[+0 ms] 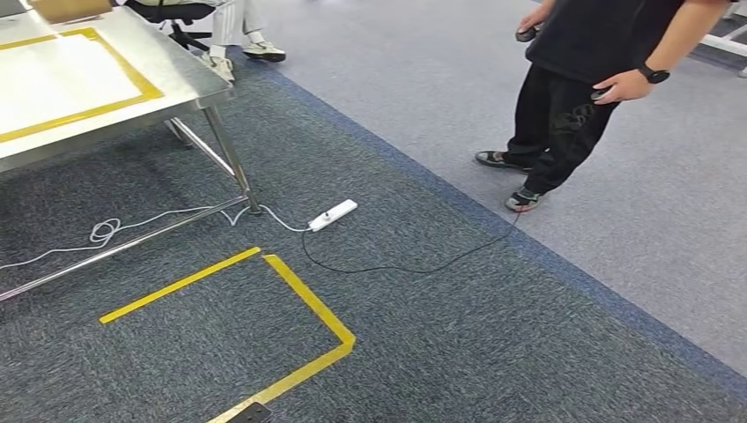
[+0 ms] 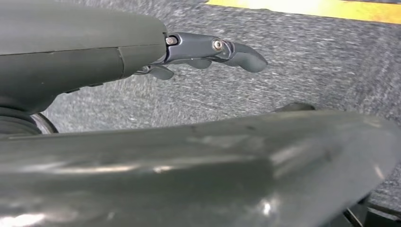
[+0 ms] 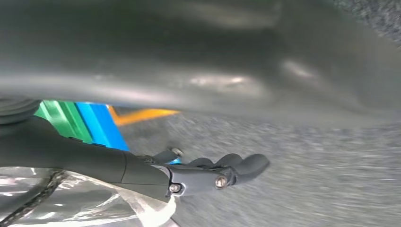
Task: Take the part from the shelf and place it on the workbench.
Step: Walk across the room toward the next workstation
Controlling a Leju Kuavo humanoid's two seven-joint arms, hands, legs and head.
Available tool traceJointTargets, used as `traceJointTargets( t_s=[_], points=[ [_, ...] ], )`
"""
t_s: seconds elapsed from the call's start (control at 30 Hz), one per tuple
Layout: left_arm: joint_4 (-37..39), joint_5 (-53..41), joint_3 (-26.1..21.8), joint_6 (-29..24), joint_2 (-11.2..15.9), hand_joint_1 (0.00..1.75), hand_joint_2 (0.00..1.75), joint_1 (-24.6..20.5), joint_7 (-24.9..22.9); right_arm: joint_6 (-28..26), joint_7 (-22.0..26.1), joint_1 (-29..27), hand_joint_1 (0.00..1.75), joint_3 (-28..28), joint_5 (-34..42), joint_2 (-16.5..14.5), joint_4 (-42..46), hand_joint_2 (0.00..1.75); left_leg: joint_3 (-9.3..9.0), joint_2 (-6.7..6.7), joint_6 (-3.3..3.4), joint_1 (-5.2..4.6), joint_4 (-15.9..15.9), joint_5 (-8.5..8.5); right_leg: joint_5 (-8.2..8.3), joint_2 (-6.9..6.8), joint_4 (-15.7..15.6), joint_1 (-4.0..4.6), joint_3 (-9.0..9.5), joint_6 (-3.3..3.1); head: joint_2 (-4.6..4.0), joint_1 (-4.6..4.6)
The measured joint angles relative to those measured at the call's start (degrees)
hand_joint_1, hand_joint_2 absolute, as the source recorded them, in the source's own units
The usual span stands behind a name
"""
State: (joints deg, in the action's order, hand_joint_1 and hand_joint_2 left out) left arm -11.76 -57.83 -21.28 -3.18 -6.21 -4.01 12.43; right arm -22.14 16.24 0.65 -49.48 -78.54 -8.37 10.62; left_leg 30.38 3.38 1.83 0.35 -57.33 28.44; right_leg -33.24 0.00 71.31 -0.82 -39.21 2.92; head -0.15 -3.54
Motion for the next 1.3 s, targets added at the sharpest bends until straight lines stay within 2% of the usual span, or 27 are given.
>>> traceJointTargets(
  t_s=[0.03, 0.1, 0.13, 0.17, 0.23, 0.3, 0.37, 0.4, 0.43, 0.47, 0.5, 0.53, 0.6, 0.67, 0.73, 0.77, 0.8, 0.87, 0.93, 0.97, 1.0, 1.03, 1.07, 1.13, 1.17, 1.23, 1.3],
  points=[
    [0.00, -0.08, 0.04, 0.02, -0.07, 0.00, 0.00, -0.14, -0.01, 0.00, 0.00, -0.05, 0.00, -0.10, 0.08, 0.05, 0.00, 0.00, -0.13, 0.62, -0.12, -0.01, -0.01, 0.09, 2.00, -0.88, -4.21, 0.03, 2.38, -0.13, 0.00, 0.02],
    [0.00, -0.25, 0.08, 0.07, -0.19, 0.00, 0.00, -0.34, -0.01, 0.01, 0.10, 0.12, 0.00, -0.18, 0.27, 0.12, 0.00, 0.00, -0.39, 1.78, -0.58, -0.28, -0.11, 0.37, 4.43, -3.17, -11.76, 0.40, 6.63, -0.63, 0.00, -0.02],
    [0.00, -0.28, 0.09, 0.09, -0.23, 0.00, 0.00, -0.43, -0.01, 0.02, 0.16, 0.21, 0.00, -0.19, 0.36, 0.13, 0.00, 0.00, -0.49, 2.28, -0.83, -0.42, -0.17, 0.46, 4.81, -3.80, -13.58, 0.57, 7.65, -0.91, 0.00, -0.07],
    [0.00, -0.31, 0.09, 0.11, -0.25, 0.00, 0.00, -0.50, -0.01, 0.03, 0.21, 0.21, 0.00, -0.21, 0.44, 0.13, 0.00, 0.00, -0.58, 2.76, -1.06, -0.53, -0.17, 0.51, 4.72, -3.74, -14.05, 0.74, 7.85, -1.20, 0.00, -0.11],
    [0.00, -0.33, 0.13, 0.14, -0.34, 0.00, 0.00, -0.70, 0.00, 0.04, 0.25, -0.01, 0.00, -0.35, 0.55, 0.13, 0.00, 0.00, -0.83, 3.22, -1.63, -0.42, -0.16, 0.71, 4.99, -2.55, -14.20, 0.61, 7.64, -1.77, 0.00, -0.13],
    [0.00, -0.34, 0.16, 0.15, -0.40, 0.00, 0.00, -0.81, 0.00, 0.05, 0.26, -0.02, 0.00, -0.51, 0.60, 0.11, 0.00, 0.00, -0.18, 0.84, -2.27, -0.16, -2.33, 2.58, 5.34, -1.40, -14.49, 0.31, 7.67, -2.47, 0.00, -0.27],
    [0.00, -0.36, 0.17, 0.18, -0.41, 0.00, 0.00, -0.70, 0.00, 0.06, 0.29, 0.20, 0.00, -0.60, 0.61, 0.12, 0.01, 0.00, 2.61, -2.15, -2.58, 0.03, -9.11, 6.46, 5.57, -0.08, -14.56, 0.18, 7.72, -2.96, 0.00, -0.49],
    [0.00, -0.39, 0.17, 0.20, -0.41, 0.00, 0.00, -0.55, 0.00, 0.05, 0.30, 0.27, 0.00, -0.68, 0.63, 0.13, 0.01, 0.00, 4.37, -2.63, -2.62, 0.05, -13.13, 8.16, 5.60, 0.69, -14.56, 0.21, 7.66, -3.06, 0.00, -0.53],
    [0.00, -0.42, 0.17, 0.22, -0.41, 0.00, 0.00, -0.43, -0.01, 0.05, 0.31, 0.24, 0.00, -0.79, 0.65, 0.14, 0.02, 0.00, 5.73, -2.80, -2.63, 0.06, -16.05, 8.96, 5.62, 1.48, -14.54, 0.25, 7.65, -3.12, 0.00, -0.53],
    [0.00, -0.48, 0.19, 0.22, -0.41, 0.00, 0.00, -0.34, -0.02, 0.04, 0.31, 0.19, 0.00, -0.90, 0.67, 0.15, 0.02, 0.00, 6.27, -2.87, -2.58, 0.06, -16.99, 8.57, 5.64, 2.29, -14.51, 0.28, 7.67, -3.13, 0.00, -0.54],
    [0.00, -0.55, 0.23, 0.22, -0.41, 0.00, 0.00, -0.30, -0.03, 0.05, 0.28, 0.11, 0.00, -1.01, 0.68, 0.15, 0.02, 0.00, 5.76, -3.02, -2.46, 0.06, -15.57, 6.98, 5.65, 3.14, -14.47, 0.30, 7.74, -3.11, 0.00, -0.54],
    [0.00, -0.62, 0.30, 0.21, -0.40, 0.00, 0.00, -0.31, -0.03, 0.07, 0.27, 0.04, 0.00, -1.07, 0.69, 0.14, 0.02, 0.00, 4.37, -3.52, -2.25, 0.06, -12.18, 4.60, 5.66, 3.95, -14.43, 0.30, 7.84, -3.08, 0.00, -0.54],
    [0.00, -0.74, 0.49, 0.19, -0.33, 0.00, 0.00, -0.32, -0.04, 0.10, 0.24, 0.08, 0.00, -1.11, 0.70, 0.11, 0.01, 0.00, 1.16, -6.14, -1.69, 0.15, -4.44, 0.79, 5.68, 5.52, -14.24, 0.30, 7.83, -2.79, 0.00, -0.52],
    [0.00, -0.78, 0.69, 0.19, -0.28, 0.00, 0.00, -0.42, -0.08, 0.11, 0.23, 0.16, 0.00, -1.12, 0.72, 0.08, 0.01, 0.00, -0.18, -7.89, -1.37, 0.15, -0.90, 0.08, 5.86, 6.86, -14.06, 0.14, 7.26, -2.08, 0.00, -0.51],
    [0.00, -0.80, 0.88, 0.17, -0.31, 0.00, 0.00, -0.56, -0.11, 0.11, 0.22, -0.05, 0.00, -1.13, 0.73, 0.07, 0.02, 0.00, -0.30, -7.00, -1.04, 0.10, -0.20, 0.10, 6.12, 7.88, -14.07, -0.10, 6.46, -1.23, 0.00, -0.49],
    [0.00, -0.81, 0.96, 0.17, -0.34, 0.00, 0.00, -0.61, -0.12, 0.11, 0.22, -0.22, 0.00, -1.14, 0.73, 0.09, 0.01, 0.00, -0.41, -6.33, -0.71, 0.15, 0.20, -0.11, 5.84, 7.16, -13.68, -0.08, 6.01, -0.95, 0.00, -0.42],
    [0.00, -0.81, 1.02, 0.16, -0.40, 0.00, 0.00, -0.65, -0.12, 0.11, 0.22, -0.31, 0.00, -1.14, 0.73, 0.10, 0.01, 0.00, -0.54, -5.59, -0.33, 0.21, 0.60, -0.34, 4.98, 5.76, -12.48, 0.02, 5.23, -0.72, 0.00, -0.28],
    [0.00, -0.81, 1.06, 0.16, -0.46, 0.00, 0.00, -0.62, -0.12, 0.12, 0.23, -0.15, 0.00, -1.13, 0.70, 0.10, 0.00, 0.00, -0.65, -3.86, 0.16, 0.12, 1.00, -0.53, 1.36, 2.00, -6.26, 0.16, 2.10, -0.33, 0.00, -0.02],
    [0.00, -0.81, 1.07, 0.16, -0.44, 0.00, 0.00, -0.46, -0.12, 0.13, 0.22, 0.04, 0.00, -1.13, 0.70, 0.09, 0.00, 0.00, -0.60, -2.01, 0.29, -0.11, 0.97, -0.48, -1.80, 0.54, 1.18, 0.01, -1.50, 0.06, 0.00, 0.04],
    [0.00, -0.81, 1.07, 0.16, -0.42, 0.00, 0.00, -0.42, -0.12, 0.13, 0.20, 0.00, 0.00, -1.13, 0.72, 0.10, 0.00, 0.00, -0.62, -1.14, 0.30, -0.18, 0.96, -0.43, -1.91, 0.33, 2.63, -0.05, -2.12, 0.19, 0.00, 0.05],
    [0.00, -0.82, 1.08, 0.16, -0.42, 0.00, 0.00, -0.45, -0.12, 0.13, 0.17, -0.09, 0.00, -1.14, 0.74, 0.11, 0.00, 0.00, -0.67, -0.38, 0.24, -0.19, 0.95, -0.36, -0.86, 0.10, 1.56, -0.08, -1.42, 0.25, 0.00, 0.07],
    [0.00, -0.82, 1.09, 0.16, -0.44, 0.00, 0.00, -0.50, -0.12, 0.13, 0.16, -0.17, 0.00, -1.15, 0.74, 0.13, 0.00, 0.00, -0.79, 0.33, 0.12, -0.17, 0.95, -0.27, 0.97, -0.40, -1.77, -0.09, 0.49, 0.26, 0.00, 0.08],
    [0.00, -0.84, 1.10, 0.16, -0.45, 0.00, 0.00, -0.57, -0.12, 0.13, 0.15, -0.17, 0.00, -1.15, 0.74, 0.13, 0.00, 0.00, -0.95, 1.00, -0.06, -0.22, 0.92, -0.13, 2.84, -1.57, -6.40, -0.06, 3.07, 0.20, 0.00, 0.10],
    [0.00, -0.86, 1.11, 0.18, -0.45, 0.00, 0.00, -0.69, -0.12, 0.13, 0.17, -0.01, 0.00, -1.16, 0.72, 0.14, 0.00, 0.00, -1.24, 2.11, -0.64, -0.50, 0.80, 0.21, 5.08, -3.44, -13.12, 0.08, 7.03, -0.31, 0.00, -0.02],
    [0.00, -0.88, 1.11, 0.20, -0.44, 0.00, 0.00, -0.77, -0.12, 0.13, 0.19, 0.06, 0.00, -1.16, 0.71, 0.13, 0.00, 0.00, -1.37, 2.55, -0.93, -0.63, 0.75, 0.29, 5.32, -3.81, -14.32, 0.19, 7.73, -0.65, 0.00, -0.07],
    [0.00, -0.91, 1.13, 0.22, -0.46, 0.00, 0.00, -0.96, -0.12, 0.13, 0.22, 0.02, 0.00, -1.16, 0.68, 0.13, 0.00, 0.00, -1.66, 3.34, -1.51, -0.64, 0.83, 0.35, 5.51, -2.70, -14.38, 0.30, 7.51, -1.36, 0.00, -0.17],
    [-0.01, -0.93, 1.14, 0.23, -0.49, 0.00, 0.00, -1.16, -0.13, 0.12, 0.18, -0.09, 0.00, -1.18, 0.66, 0.13, 0.00, 0.00, -1.44, 1.72, -2.16, -0.38, -0.28, 1.53, 5.82, -1.65, -14.66, 0.12, 7.50, -2.08, 0.00, -0.33]
  ],
)
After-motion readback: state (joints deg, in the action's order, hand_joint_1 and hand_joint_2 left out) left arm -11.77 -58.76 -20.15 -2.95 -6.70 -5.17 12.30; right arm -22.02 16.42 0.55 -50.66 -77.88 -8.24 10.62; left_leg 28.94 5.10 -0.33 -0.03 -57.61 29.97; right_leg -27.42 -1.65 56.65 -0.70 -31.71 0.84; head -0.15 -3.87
